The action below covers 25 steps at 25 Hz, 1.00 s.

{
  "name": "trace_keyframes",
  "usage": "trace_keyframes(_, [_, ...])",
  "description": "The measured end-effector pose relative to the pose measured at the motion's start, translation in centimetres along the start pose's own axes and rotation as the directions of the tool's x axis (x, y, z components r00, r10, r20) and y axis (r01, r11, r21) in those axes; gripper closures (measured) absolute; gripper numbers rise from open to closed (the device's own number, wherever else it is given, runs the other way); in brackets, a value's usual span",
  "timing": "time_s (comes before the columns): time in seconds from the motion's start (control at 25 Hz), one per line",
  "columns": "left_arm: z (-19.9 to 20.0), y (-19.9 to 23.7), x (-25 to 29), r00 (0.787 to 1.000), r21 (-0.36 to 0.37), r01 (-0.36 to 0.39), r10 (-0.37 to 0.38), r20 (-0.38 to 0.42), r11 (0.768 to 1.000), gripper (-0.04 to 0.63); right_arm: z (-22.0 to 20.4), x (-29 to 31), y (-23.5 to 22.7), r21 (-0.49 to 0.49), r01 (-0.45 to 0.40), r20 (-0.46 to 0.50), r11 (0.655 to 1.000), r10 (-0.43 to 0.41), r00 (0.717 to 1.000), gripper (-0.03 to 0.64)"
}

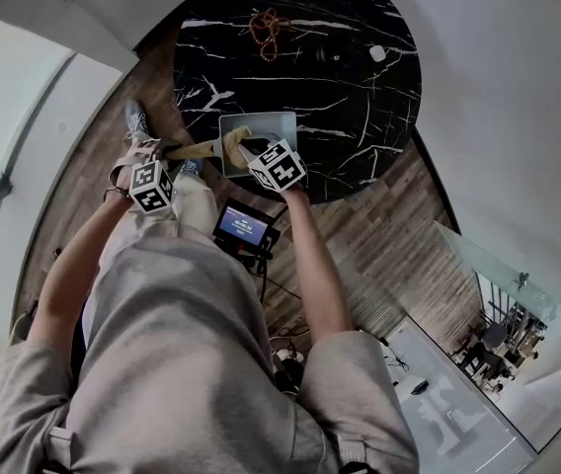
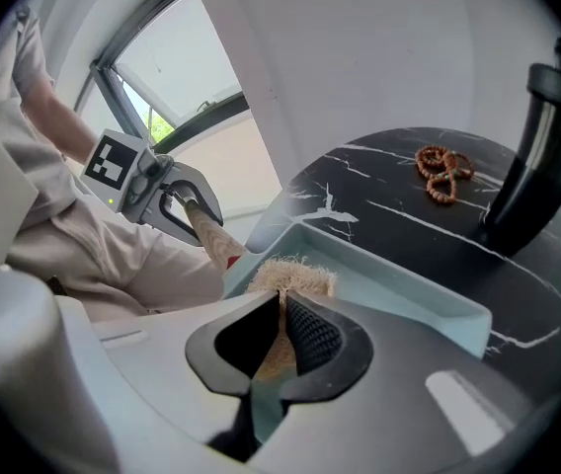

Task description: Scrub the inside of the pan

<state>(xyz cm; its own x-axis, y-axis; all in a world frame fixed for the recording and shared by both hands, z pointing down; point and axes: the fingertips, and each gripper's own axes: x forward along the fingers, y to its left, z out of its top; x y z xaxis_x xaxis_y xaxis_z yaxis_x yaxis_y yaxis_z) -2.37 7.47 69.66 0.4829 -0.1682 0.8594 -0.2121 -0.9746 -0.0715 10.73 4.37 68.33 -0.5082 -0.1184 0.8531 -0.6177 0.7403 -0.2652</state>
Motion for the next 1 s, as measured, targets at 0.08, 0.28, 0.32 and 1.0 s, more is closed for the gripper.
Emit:
trace_keyframes(0.08, [0.0,0.0,0.0,1.0,0.0,0.0,0.0,-0.001,1.0,0.471,0.2,-1.0,0.0,-0.019,0.014,0.017,1.0,-0.014,1.0,0.581])
trace_keyframes(0.28, [0.0,-0.1,-0.1,1.0,0.003,0.003,-0.003,-0.004,1.0,0.471,0.2,-3.8,-1.2,-0.056,0.1,0.051,0.993,-0.097,0.994,0.583])
trace_keyframes(0.32, [0.0,-0.1,-0.1,1.0,0.003,0.004,-0.004,-0.003,1.0,0.471,0.1,-4.4,-1.8,-0.053,0.12,0.058,0.991,-0.117,0.991,0.583])
trace_keyframes(1.0, [0.1,0.0,-0.1,1.0,0.0,-0.003,0.003,-0.005,1.0,0.471,-7.9,-3.5,-5.9,-0.18,0.228,-0.32,0.957,-0.276,0.906,0.589])
